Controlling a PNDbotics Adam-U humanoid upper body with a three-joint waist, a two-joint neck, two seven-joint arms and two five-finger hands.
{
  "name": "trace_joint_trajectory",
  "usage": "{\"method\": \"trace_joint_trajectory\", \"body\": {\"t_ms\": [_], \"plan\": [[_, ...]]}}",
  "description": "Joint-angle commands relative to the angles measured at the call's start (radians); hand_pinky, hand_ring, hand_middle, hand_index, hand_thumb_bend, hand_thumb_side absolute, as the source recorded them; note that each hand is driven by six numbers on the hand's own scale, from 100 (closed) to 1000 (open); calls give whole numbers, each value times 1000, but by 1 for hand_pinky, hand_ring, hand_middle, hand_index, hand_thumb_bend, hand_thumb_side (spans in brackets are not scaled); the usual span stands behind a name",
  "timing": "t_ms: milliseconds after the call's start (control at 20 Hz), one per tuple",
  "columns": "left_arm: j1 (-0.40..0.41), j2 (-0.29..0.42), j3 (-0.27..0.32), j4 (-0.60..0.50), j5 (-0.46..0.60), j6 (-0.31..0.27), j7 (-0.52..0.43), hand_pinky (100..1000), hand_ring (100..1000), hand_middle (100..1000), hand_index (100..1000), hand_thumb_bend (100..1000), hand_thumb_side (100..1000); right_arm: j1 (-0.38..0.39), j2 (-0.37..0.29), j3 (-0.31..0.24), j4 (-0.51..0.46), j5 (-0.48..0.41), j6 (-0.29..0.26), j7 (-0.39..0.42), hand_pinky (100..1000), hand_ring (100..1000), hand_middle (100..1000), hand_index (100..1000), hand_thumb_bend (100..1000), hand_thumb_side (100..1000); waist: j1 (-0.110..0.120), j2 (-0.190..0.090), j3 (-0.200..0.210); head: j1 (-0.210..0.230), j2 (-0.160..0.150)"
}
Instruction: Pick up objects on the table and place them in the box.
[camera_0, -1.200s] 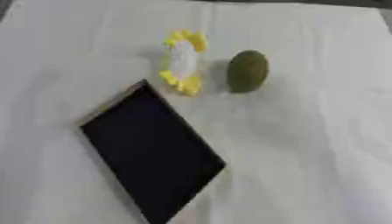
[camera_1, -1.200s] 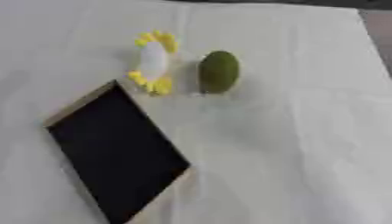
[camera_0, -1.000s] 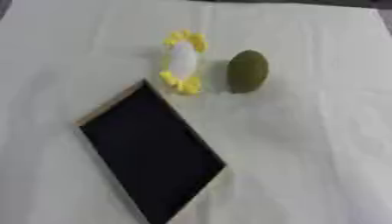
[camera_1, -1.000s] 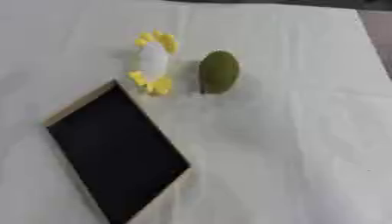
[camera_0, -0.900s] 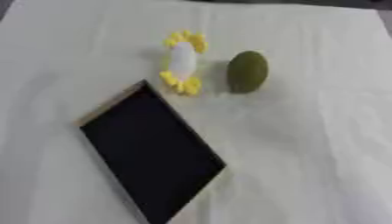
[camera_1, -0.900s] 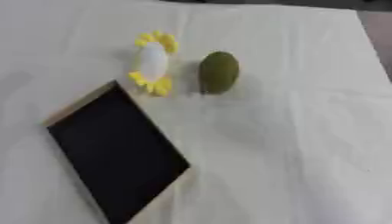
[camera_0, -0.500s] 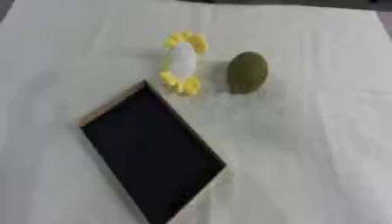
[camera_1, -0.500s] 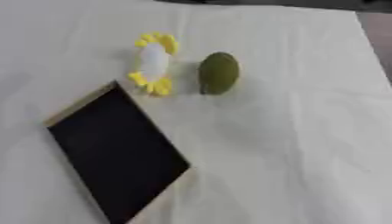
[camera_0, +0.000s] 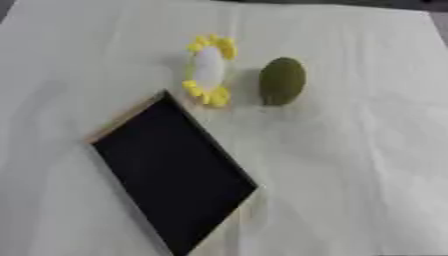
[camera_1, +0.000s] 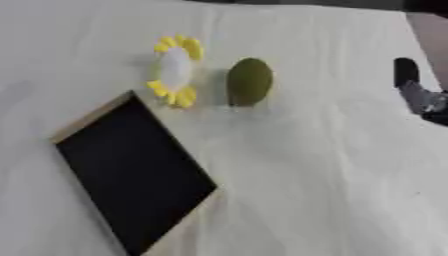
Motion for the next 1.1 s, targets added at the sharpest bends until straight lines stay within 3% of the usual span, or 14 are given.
{"method": "trace_joint_trajectory", "body": {"t_ms": [50, 600, 850, 900, 1100], "plan": [[-7, 6, -5, -19, 9, 1, -12, 785, 729, 633, 819, 161, 589, -24, -51, 13, -15, 57, -12, 104, 900, 921, 833, 905, 100, 451, 1, -23, 3, -3, 3], [-4, 1, -14, -19, 22, 5, -28, 784, 728, 632, 818, 157, 593, -70, -88, 79, -15, 17, -6, 241, 914, 948, 837, 920, 100, 432, -2, -27, 8, -9, 6], [-3, -4, -17, -19, 27, 7, -34, 784, 728, 632, 817, 156, 595, -120, -98, 119, -15, -37, 26, 291, 927, 971, 817, 932, 100, 289, -4, -29, 14, -15, 9], [-3, -5, -18, -19, 28, 7, -35, 784, 728, 631, 817, 155, 596, -131, -99, 129, -15, -57, 38, 306, 931, 978, 808, 935, 100, 221, -5, -30, 16, -16, 9], [-1, -8, -20, -19, 33, 9, -39, 784, 728, 631, 816, 153, 598, -174, -96, 165, -15, -143, 104, 375, 945, 1000, 792, 950, 100, 114, -9, -32, 22, -23, 10]]}}
